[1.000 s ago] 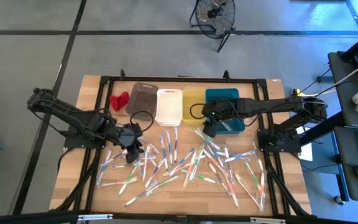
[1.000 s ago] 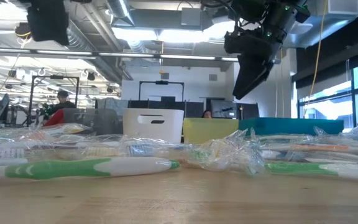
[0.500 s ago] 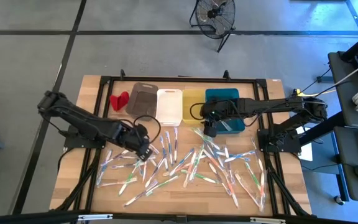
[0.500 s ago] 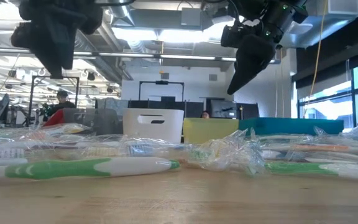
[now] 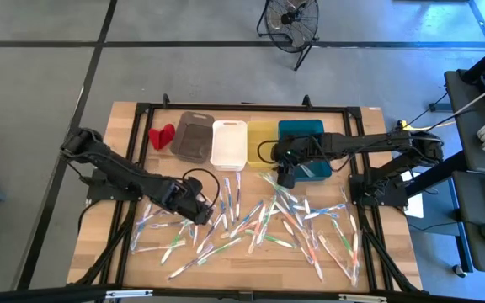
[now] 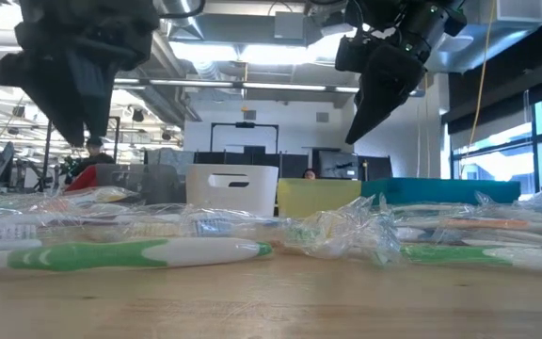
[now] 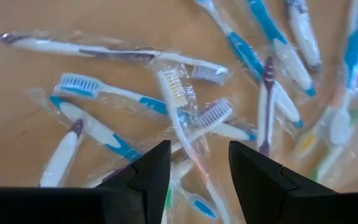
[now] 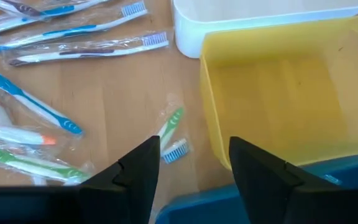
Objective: Pick & Place Toothbrushes
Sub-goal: Put the orange toothbrush into the black bin
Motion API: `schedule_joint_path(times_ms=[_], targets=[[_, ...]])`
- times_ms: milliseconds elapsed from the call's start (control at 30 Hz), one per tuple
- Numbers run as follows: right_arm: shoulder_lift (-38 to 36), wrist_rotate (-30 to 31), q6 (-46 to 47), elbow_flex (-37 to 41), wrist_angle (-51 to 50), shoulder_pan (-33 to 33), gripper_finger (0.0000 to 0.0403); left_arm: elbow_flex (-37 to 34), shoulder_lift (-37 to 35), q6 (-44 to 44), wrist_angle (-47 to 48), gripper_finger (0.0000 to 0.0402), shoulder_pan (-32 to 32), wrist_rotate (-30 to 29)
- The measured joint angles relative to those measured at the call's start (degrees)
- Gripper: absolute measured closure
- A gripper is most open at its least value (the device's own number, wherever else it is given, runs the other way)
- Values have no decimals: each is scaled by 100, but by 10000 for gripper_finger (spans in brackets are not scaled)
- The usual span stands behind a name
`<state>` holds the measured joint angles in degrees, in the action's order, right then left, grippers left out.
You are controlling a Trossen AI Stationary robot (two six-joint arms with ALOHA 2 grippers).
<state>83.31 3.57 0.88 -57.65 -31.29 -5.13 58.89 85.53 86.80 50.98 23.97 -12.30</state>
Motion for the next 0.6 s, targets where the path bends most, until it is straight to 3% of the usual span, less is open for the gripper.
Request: schedule_joint_path(times_ms=[600], targets=[[0,-2,148,0,71,74,244,-28,397,567,-77,245,4,-7]])
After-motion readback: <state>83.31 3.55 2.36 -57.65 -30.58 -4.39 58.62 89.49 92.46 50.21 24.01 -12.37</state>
